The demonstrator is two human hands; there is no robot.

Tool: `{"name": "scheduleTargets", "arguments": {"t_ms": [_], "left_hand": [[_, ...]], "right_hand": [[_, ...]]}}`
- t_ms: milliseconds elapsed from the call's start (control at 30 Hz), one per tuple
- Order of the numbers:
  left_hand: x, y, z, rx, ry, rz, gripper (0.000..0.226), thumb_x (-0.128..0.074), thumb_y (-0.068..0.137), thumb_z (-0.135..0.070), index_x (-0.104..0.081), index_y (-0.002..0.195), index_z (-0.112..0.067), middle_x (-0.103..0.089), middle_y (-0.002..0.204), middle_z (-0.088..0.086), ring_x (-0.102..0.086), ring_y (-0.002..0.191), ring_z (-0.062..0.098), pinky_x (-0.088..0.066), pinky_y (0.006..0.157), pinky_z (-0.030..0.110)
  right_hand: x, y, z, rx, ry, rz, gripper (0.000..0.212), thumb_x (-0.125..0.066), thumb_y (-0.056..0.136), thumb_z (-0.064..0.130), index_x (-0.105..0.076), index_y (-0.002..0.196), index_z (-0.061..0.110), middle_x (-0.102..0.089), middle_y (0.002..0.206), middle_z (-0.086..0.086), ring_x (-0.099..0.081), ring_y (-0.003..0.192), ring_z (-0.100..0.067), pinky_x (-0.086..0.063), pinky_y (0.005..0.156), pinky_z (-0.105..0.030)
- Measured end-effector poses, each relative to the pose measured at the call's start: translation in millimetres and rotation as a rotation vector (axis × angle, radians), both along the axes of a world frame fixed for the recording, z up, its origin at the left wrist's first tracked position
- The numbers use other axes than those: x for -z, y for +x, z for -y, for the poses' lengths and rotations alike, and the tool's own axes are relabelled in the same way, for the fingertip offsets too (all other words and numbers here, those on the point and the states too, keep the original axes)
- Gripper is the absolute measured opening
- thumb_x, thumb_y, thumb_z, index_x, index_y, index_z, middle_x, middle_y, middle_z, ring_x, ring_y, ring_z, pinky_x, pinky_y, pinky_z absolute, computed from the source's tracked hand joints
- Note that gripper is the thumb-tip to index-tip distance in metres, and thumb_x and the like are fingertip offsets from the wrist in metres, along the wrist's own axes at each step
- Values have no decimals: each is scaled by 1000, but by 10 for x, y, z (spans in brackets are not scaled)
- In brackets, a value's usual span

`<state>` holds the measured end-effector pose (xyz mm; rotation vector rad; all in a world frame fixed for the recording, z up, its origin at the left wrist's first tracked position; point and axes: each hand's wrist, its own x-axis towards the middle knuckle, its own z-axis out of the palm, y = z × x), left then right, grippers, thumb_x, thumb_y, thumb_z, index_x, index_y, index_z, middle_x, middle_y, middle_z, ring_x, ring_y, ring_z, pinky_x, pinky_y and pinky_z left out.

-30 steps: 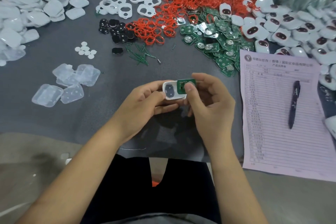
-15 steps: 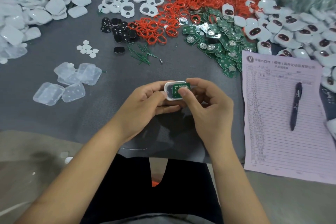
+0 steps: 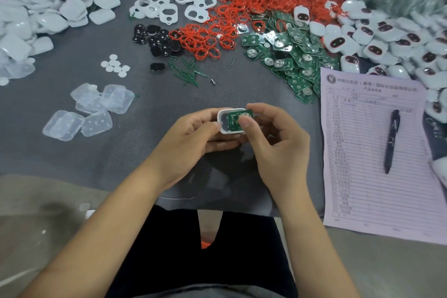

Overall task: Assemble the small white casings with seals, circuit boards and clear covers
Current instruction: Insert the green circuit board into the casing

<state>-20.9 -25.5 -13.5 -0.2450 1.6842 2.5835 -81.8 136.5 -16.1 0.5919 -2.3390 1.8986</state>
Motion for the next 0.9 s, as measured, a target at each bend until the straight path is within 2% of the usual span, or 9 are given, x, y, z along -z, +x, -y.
{"name": "scheduleTargets", "arguments": {"t_ms": [200, 500, 667, 767, 900], "left_hand": [[-46, 6, -26, -19, 0, 13, 42, -45, 99, -12, -79, 116, -28, -74, 126, 7, -71, 118, 23, -58, 91, 29], [-39, 1, -27, -11, 3, 13, 39, -46, 99, -13, -79, 117, -26, -74, 125, 8, -71, 117, 23, -58, 90, 28], [-22, 11, -18, -8, -5, 4, 38, -45, 101, -12, -76, 122, -21, -74, 126, 9, -70, 118, 23, -58, 91, 28], [-15, 11, -23, -11, 1, 1, 42, -43, 100, -10, -78, 118, -24, -74, 125, 9, -71, 117, 22, -58, 91, 29], [5, 10, -6, 7, -12, -15, 44, -40, 103, -5, -77, 121, -22, -73, 126, 10, -69, 120, 24, -58, 94, 30]], "right_hand": [[23, -10, 9, -27, 50, -38, 16, -76, 93, 37, -72, 108, 37, -73, 86, 12, -65, 66, -15, -54, 59, -33], [24, -10, 1, -40, 60, -22, 17, -78, 92, 32, -73, 108, 31, -72, 84, 9, -62, 64, -17, -51, 58, -30], [32, -10, 18, -27, 96, -67, 15, -80, 90, 31, -74, 104, 31, -67, 80, 11, -58, 64, -13, -42, 60, -14], [16, -19, 15, -14, 130, -145, 14, -81, 89, 30, -74, 101, 30, -60, 81, 12, -57, 70, -11, -38, 65, -12], [3, -16, 14, -2, 152, -161, 14, -82, 88, 28, -77, 101, 25, -62, 82, 11, -58, 72, -13, -39, 66, -12]]}}
